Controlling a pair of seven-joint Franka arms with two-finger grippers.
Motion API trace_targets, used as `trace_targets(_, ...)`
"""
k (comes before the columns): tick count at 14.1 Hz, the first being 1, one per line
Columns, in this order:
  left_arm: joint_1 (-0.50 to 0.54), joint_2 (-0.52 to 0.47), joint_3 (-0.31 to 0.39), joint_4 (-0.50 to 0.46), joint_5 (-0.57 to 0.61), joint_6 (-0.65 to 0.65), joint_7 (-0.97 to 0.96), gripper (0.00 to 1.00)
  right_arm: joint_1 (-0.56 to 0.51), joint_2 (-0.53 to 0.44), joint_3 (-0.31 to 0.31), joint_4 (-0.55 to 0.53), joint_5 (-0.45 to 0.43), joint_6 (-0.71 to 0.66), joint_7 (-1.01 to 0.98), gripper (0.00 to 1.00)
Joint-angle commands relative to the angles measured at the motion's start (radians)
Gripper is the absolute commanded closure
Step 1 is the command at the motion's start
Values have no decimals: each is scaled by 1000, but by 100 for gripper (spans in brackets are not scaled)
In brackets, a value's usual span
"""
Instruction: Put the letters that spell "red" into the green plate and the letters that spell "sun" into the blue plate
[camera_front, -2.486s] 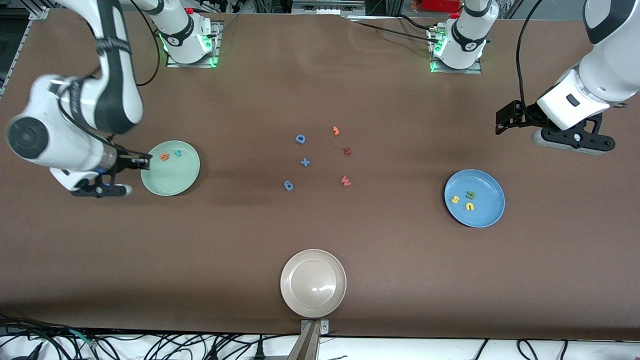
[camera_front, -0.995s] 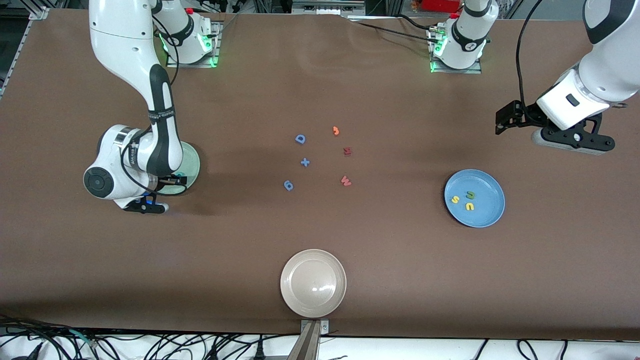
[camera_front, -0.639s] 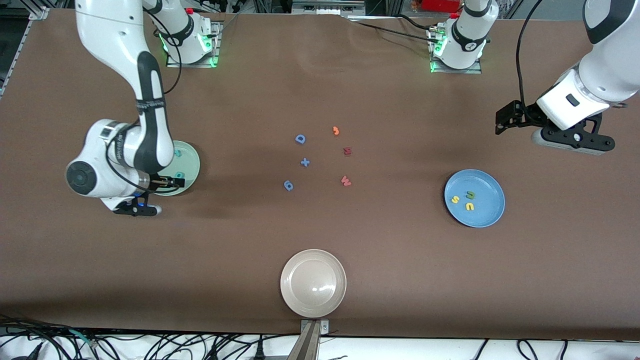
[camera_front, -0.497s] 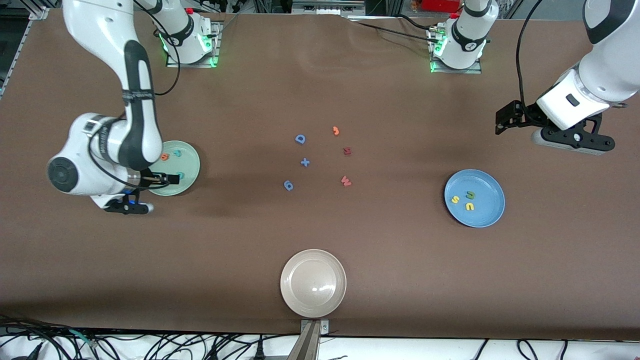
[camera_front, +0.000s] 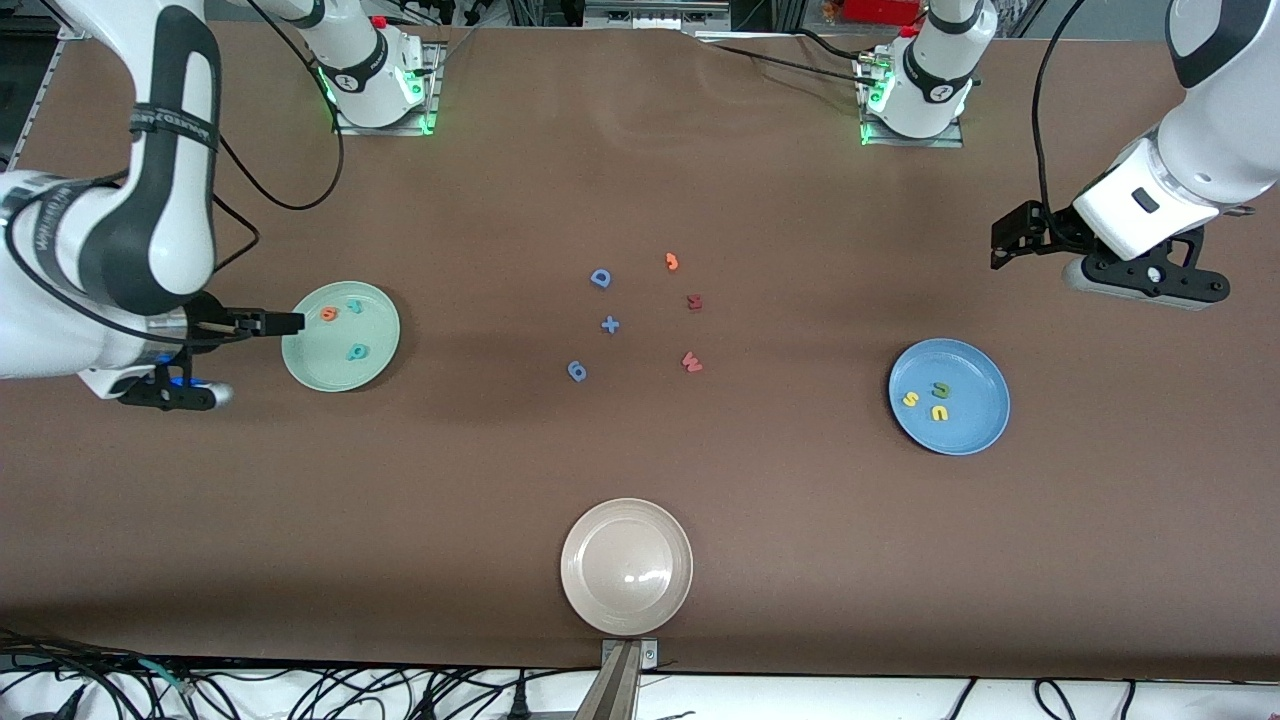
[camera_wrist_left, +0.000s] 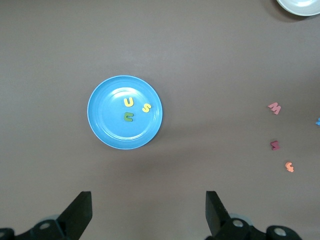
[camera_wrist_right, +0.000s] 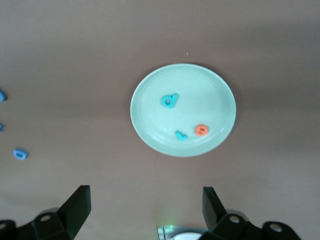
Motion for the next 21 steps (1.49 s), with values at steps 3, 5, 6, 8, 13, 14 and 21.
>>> trace_targets(3,0,8,1,21,-5,-15,20,0,0,-26,-88,149,12,-162,-39,1)
trace_targets(5,0,8,1,21,-5,-15,20,0,-6,-51,-94,154,6,-166,-38,1)
trace_targets(6,0,8,1,21,-5,-15,20,0,-29,-71,-85,154,6,-165,-39,1)
trace_targets(8,0,8,1,21,-5,-15,20,0,-90,-79,-26,172,5,-163,-39,1)
trace_targets(13,0,8,1,21,-5,-15,20,0,-271,-109,240,232,-147,-159,-29,1)
trace_targets(14,0,8,1,21,-5,-15,20,0,-312,-122,293,232,-168,-153,-27,1)
trace_targets(21,0,8,1,21,-5,-15,20,0,-645,-195,802,229,-444,-79,2,1)
